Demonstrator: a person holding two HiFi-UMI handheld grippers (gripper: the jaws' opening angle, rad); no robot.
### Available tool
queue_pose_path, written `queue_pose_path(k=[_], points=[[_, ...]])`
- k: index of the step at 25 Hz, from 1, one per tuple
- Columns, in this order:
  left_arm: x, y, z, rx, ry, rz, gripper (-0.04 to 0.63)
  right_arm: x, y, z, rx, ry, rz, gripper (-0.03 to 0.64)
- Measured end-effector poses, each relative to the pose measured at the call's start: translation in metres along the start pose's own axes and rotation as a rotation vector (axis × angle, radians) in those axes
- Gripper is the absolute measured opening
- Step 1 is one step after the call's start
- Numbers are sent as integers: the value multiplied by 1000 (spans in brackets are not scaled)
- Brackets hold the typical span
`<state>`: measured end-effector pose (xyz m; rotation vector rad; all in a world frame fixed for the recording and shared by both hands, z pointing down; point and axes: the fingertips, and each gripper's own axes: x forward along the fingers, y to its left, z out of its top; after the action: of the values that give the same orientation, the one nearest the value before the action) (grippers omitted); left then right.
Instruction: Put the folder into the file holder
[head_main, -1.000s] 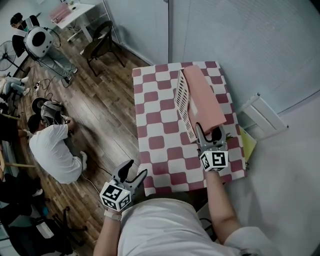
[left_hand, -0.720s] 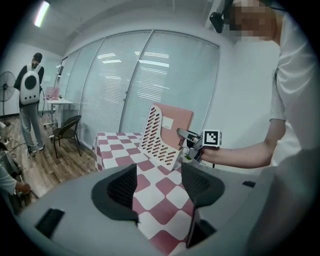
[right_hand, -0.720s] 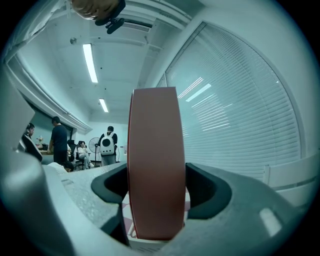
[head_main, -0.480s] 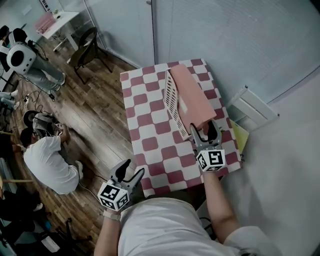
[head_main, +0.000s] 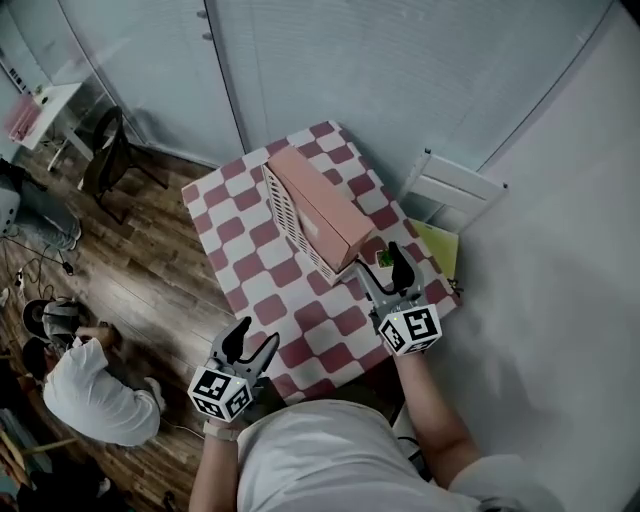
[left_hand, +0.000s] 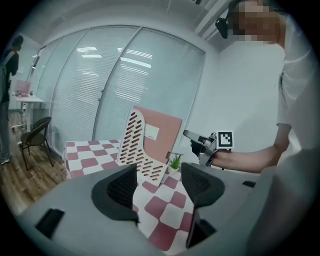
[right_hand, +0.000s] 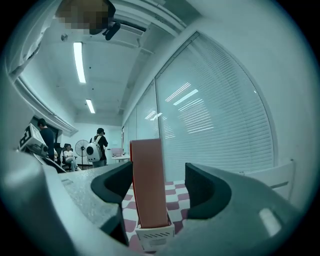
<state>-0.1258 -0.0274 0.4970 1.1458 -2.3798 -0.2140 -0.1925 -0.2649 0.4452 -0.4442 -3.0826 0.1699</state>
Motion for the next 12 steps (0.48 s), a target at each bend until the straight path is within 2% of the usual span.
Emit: queue_pose_path(k=[6,12], points=[[25,-10,22,75,6,-118,261,-36,-4,12,22,19,-94,314],[46,-19,41,112,-3,-228,261,-71,6,8,28,61,-174,314]])
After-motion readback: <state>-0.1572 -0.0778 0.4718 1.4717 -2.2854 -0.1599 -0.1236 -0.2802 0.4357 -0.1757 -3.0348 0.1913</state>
